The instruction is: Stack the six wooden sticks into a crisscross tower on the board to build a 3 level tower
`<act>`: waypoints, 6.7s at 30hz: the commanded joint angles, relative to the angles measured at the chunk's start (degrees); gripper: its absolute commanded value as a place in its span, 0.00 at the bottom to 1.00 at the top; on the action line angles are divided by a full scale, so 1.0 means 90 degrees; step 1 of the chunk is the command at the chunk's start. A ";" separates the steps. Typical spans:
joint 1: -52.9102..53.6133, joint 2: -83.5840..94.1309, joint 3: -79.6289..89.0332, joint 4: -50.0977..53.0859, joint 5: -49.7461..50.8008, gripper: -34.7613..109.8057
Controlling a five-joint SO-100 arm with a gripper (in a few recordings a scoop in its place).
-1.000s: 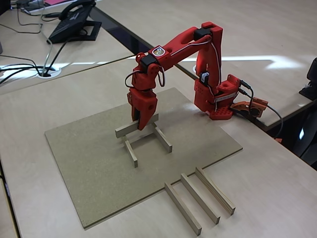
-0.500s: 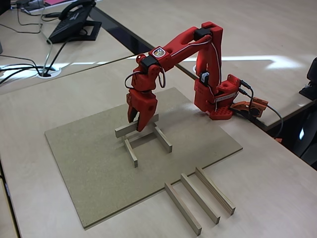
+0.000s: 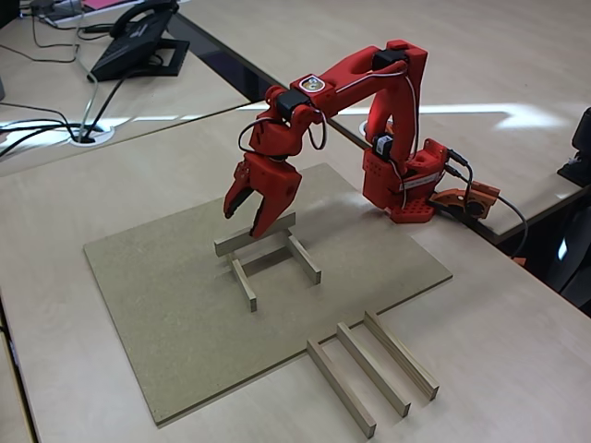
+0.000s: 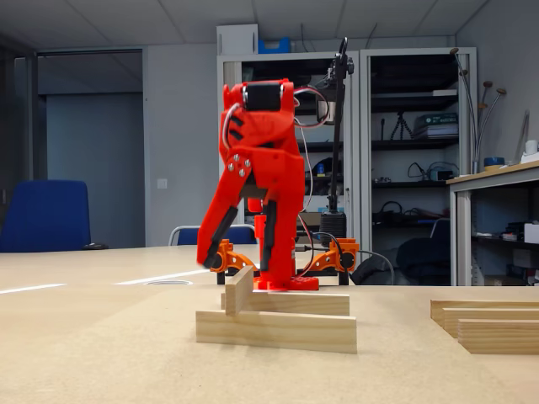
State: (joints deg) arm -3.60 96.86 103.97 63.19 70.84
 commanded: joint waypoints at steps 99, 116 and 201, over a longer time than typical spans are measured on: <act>-0.5449 -0.3447 -0.3154 0.0654 -0.1523 0.24; -0.4160 -0.2646 -0.4717 0.3779 0.2168 0.24; -0.1562 -0.3887 -0.4463 0.3047 0.2988 0.30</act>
State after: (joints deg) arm -16.79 60.47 63.02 91.23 98.09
